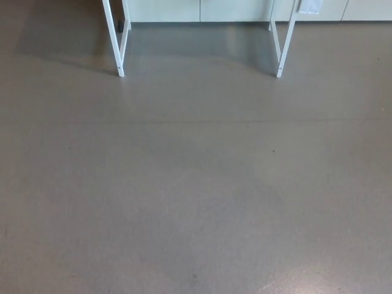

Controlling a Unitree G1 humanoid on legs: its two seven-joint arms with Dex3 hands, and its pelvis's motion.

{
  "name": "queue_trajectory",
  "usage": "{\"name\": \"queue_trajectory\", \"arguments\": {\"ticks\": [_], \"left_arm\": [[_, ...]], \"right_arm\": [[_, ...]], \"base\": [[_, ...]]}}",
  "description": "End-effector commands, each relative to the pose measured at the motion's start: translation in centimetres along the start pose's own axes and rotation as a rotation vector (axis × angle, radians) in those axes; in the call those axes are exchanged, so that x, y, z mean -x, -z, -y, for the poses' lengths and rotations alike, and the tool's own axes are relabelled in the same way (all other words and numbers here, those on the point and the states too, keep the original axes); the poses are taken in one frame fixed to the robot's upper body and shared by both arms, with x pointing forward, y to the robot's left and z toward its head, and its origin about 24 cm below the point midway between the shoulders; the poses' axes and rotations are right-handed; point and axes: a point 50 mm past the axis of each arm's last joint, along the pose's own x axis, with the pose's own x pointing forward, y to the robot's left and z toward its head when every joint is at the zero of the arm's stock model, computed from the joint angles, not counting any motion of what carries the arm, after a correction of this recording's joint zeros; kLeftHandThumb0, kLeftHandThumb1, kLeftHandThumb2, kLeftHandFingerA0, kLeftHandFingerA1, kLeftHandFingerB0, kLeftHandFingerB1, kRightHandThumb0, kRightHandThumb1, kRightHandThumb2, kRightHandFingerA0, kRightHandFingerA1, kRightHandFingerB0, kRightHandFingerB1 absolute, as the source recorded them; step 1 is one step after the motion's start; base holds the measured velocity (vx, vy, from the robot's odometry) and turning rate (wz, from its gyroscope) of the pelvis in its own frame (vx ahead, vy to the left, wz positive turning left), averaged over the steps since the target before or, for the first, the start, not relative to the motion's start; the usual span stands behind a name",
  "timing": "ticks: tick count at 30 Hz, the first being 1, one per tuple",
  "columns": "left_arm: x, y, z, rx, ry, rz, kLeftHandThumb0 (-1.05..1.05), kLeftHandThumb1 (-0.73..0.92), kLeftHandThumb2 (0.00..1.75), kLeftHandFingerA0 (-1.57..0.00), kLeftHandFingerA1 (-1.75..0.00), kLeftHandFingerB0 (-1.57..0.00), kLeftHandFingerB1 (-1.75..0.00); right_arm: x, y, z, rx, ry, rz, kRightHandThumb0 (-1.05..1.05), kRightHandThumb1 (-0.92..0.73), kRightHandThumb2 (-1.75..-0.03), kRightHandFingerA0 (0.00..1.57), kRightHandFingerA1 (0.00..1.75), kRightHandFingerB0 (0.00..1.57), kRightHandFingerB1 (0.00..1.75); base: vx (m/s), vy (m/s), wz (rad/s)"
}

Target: The robot walks towards a desk on which a file tray is kept in the middle and a toilet paper roll is kept on its right. The robot uses its right hand to hook on finger in the gap of the roll and grabs it, lifts it and places it on the tray.

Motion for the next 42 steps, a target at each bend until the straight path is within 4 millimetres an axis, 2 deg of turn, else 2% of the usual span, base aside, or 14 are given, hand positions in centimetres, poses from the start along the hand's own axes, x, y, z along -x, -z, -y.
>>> {"name": "queue_trajectory", "arguments": {"ticks": [1,8,13,14,16,17,19,20,28,30,38,42], "left_arm": [[0.3,-0.6,-0.9,0.087,0.060,0.067,-0.70,0.78,0.63,-0.43,-0.43,-0.30,-0.36],[0.7,-0.6,-1.0,-0.017,0.075,0.050,-0.71,0.85,0.65,-0.37,-0.43,-0.24,-0.36],[0.5,-0.8,-0.9,0.068,0.078,0.054,-0.70,0.80,0.63,-0.41,-0.43,-0.28,-0.36],[0.4,-1.0,-0.9,0.128,0.085,0.056,-0.68,0.77,0.62,-0.42,-0.42,-0.30,-0.36],[0.4,-1.6,-0.6,0.140,0.081,0.098,-0.62,0.77,0.63,-0.40,-0.38,-0.28,-0.33],[0.4,-1.7,-0.6,0.137,0.088,0.112,-0.65,0.69,0.83,-0.32,-0.44,-0.24,-0.40],[0.4,-1.9,-0.5,0.091,0.091,0.115,-0.67,0.71,0.85,-0.31,-0.44,-0.22,-0.40],[0.3,-1.9,-0.5,0.096,0.088,0.109,-0.64,0.79,0.63,-0.39,-0.39,-0.26,-0.33],[0.4,-1.8,-0.6,0.114,0.090,0.096,-0.64,0.79,0.63,-0.39,-0.39,-0.27,-0.33],[0.5,-1.8,-0.6,0.069,0.085,0.097,-0.65,0.81,0.64,-0.38,-0.39,-0.25,-0.33],[0.2,-1.7,-0.6,0.118,0.079,0.096,-0.66,0.78,0.63,-0.41,-0.40,-0.28,-0.34],[0.3,-1.8,-0.8,0.088,0.077,0.096,-0.67,0.79,0.63,-0.41,-0.41,-0.28,-0.34]], "right_arm": [[0.3,0.9,0.8,0.079,-0.031,-0.052,-0.61,-0.62,-1.04,0.34,0.61,0.40,0.57],[0.3,0.8,0.8,0.082,-0.036,-0.054,-0.61,-0.62,-1.04,0.34,0.61,0.40,0.57],[0.3,0.9,0.8,0.081,-0.037,-0.056,-0.61,-0.62,-1.04,0.34,0.61,0.40,0.57],[0.3,0.9,0.8,0.081,-0.037,-0.056,-0.61,-0.62,-1.04,0.34,0.61,0.40,0.57],[0.3,0.8,0.9,0.083,-0.036,-0.055,-0.61,-0.62,-1.04,0.34,0.61,0.40,0.57],[0.3,0.8,0.9,0.083,-0.036,-0.055,-0.61,-0.62,-1.04,0.34,0.61,0.40,0.57],[0.3,0.9,0.8,0.081,-0.036,-0.056,-0.61,-0.62,-1.04,0.34,0.61,0.40,0.57],[0.3,0.9,0.8,0.080,-0.037,-0.057,-0.61,-0.62,-1.04,0.34,0.61,0.40,0.57],[0.3,0.8,0.9,0.078,-0.033,-0.054,-0.61,-0.62,-1.04,0.34,0.61,0.40,0.57],[0.3,0.8,0.9,0.078,-0.033,-0.054,-0.61,-0.62,-1.04,0.34,0.61,0.40,0.57],[0.4,0.7,1.1,0.079,-0.031,-0.052,-0.61,-0.62,-1.04,0.34,0.61,0.40,0.57],[0.4,0.9,0.7,0.075,-0.037,-0.055,-0.61,-0.62,-1.04,0.34,0.61,0.40,0.57]], "base": [[0.00,0.000,0.00],[0.02,-0.011,0.03],[-0.01,0.023,0.04],[-0.01,0.123,-0.01],[0.07,0.183,-0.09],[0.13,0.282,-0.25],[0.25,0.551,0.04],[0.34,0.746,-0.16],[0.21,0.152,0.03],[0.25,-0.109,0.11],[0.35,-0.190,0.22],[0.30,-0.137,0.02]]}}
